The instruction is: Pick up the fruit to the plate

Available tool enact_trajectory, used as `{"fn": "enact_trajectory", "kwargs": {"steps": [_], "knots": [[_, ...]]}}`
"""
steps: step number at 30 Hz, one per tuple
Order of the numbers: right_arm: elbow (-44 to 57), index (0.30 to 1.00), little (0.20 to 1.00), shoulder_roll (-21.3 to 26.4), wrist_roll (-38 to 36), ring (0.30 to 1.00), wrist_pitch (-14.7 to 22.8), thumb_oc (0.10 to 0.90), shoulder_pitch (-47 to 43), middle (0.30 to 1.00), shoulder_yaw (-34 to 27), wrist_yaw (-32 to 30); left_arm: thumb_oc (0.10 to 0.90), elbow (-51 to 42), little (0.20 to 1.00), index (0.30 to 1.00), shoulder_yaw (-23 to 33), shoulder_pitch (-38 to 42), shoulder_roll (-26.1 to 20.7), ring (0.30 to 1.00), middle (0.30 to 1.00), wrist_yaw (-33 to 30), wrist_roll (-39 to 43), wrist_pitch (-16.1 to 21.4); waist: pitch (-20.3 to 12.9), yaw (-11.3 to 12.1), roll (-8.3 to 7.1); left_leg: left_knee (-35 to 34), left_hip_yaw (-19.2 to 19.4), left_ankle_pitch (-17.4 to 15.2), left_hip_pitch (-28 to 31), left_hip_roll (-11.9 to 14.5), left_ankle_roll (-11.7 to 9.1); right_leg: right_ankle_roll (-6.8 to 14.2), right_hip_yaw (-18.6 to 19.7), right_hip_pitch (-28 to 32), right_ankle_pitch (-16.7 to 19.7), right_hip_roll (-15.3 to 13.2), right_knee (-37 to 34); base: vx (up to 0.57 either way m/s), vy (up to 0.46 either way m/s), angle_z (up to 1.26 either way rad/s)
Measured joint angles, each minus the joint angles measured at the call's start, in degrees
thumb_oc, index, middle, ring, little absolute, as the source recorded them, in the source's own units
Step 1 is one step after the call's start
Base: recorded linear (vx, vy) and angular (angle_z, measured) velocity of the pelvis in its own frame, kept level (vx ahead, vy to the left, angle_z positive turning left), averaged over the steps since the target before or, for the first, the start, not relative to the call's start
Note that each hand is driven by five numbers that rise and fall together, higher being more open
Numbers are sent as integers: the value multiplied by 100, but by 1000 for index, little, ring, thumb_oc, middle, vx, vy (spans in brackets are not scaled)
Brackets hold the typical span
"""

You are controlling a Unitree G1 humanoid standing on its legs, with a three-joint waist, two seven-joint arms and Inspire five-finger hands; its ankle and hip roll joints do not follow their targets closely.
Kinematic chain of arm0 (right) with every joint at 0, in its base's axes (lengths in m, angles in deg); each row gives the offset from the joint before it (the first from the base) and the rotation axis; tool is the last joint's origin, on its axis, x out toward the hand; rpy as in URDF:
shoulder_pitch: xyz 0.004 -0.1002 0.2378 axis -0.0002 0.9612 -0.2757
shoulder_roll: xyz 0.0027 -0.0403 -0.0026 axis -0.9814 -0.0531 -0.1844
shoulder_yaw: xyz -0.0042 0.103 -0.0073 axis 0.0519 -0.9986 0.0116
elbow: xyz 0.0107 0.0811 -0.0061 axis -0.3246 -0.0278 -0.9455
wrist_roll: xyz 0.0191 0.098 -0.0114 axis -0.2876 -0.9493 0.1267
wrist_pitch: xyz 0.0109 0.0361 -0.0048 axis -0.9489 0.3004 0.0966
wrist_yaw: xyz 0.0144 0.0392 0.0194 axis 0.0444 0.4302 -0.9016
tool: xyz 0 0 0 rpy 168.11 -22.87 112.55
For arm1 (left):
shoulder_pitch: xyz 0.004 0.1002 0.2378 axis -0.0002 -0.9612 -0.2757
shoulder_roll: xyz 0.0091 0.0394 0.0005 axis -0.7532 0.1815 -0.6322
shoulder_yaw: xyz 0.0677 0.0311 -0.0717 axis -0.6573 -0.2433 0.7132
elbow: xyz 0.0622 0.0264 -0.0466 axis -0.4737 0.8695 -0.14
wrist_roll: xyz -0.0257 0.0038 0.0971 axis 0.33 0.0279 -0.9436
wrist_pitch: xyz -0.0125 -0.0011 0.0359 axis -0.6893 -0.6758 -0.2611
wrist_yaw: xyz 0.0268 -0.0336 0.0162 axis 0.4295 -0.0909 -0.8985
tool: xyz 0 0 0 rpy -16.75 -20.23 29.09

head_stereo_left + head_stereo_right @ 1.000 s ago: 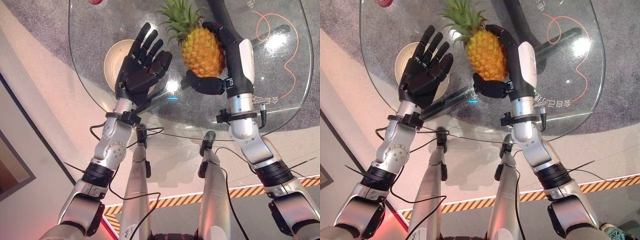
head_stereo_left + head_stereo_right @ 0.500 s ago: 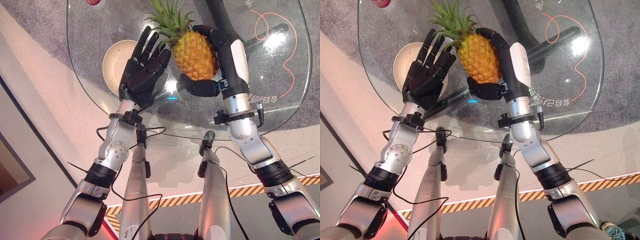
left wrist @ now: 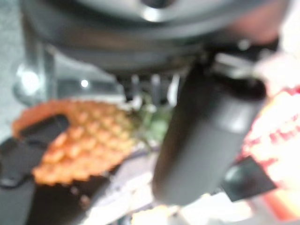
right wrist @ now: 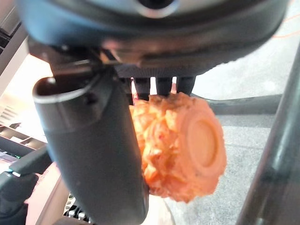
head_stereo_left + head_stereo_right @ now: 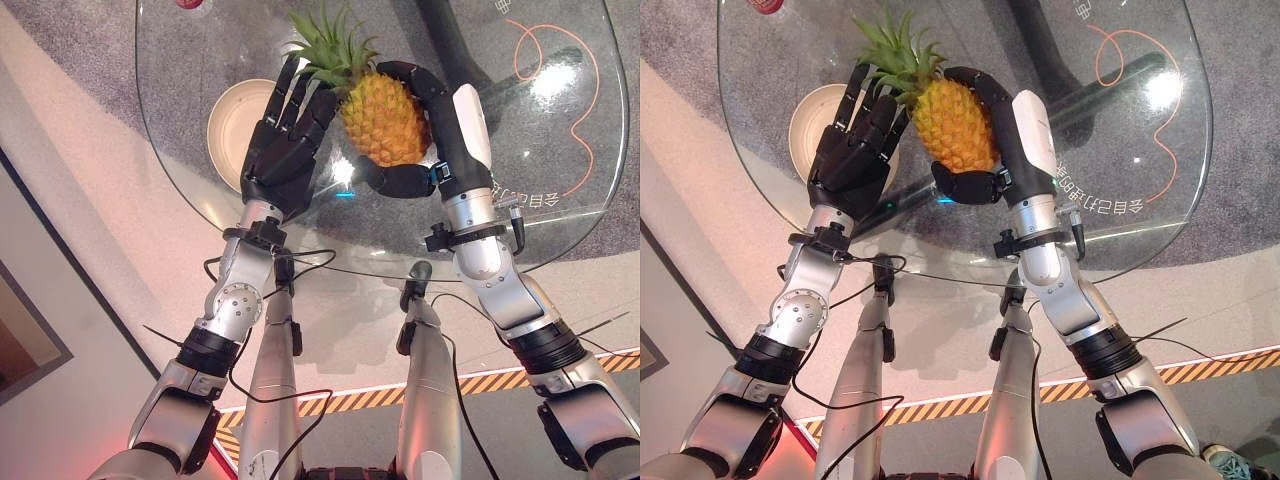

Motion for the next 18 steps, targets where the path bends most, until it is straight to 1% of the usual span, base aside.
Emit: {"fn": "enact_trajectory", "kwargs": {"steps": [18], "knots": [[4,300,200,4,-3,300,-83,100,-132,300,49,198,800,-24,900,900,45,-8,8,900,900,-36,13,10,0,-3,0,0,-1,6,0,-25,8,6,-2,0,1,-24,5,0,0,0]]}}
